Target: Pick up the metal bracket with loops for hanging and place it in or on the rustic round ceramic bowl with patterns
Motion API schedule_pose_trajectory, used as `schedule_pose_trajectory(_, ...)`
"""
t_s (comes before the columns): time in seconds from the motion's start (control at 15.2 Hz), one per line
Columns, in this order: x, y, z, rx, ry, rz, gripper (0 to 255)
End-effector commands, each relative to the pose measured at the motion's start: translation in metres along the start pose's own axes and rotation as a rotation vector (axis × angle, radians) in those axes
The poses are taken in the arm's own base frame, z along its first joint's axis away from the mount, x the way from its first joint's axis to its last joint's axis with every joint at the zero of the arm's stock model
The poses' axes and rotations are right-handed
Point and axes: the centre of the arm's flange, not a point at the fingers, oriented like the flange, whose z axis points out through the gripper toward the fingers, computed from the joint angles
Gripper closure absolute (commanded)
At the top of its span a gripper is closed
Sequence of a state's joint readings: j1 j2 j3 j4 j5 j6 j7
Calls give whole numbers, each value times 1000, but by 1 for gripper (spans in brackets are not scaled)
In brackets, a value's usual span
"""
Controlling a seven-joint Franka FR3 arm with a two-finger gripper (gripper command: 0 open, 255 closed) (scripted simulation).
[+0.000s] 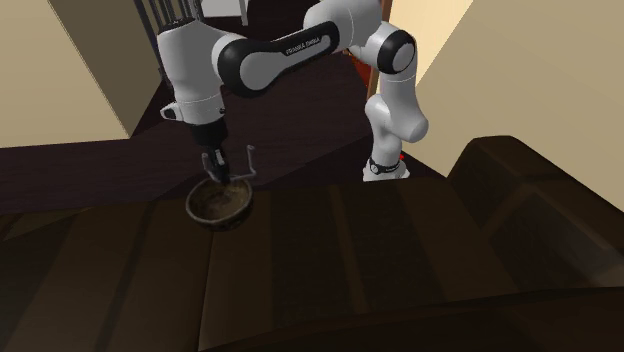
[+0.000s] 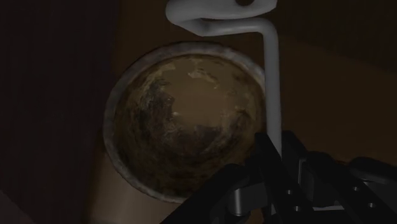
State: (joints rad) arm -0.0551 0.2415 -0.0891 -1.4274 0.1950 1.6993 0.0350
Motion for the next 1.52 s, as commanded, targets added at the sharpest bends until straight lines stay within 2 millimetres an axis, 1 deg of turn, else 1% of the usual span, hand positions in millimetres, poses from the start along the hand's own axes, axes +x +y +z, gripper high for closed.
schedule_pose_trajectory(0.0,25,5,2,0,0,-1,255)
schedule_pose_trajectory(0.07,44,8,2,0,0,-1,255)
schedule_pose_trajectory(0.79,43,18,59,0,0,-1,255)
schedule_pose_trajectory(1.32,43,18,59,0,0,-1,255)
schedule_pose_trajectory(1.39,43,18,59,0,0,-1,0)
schedule_pose_trajectory(1.45,43,18,59,0,0,-1,0)
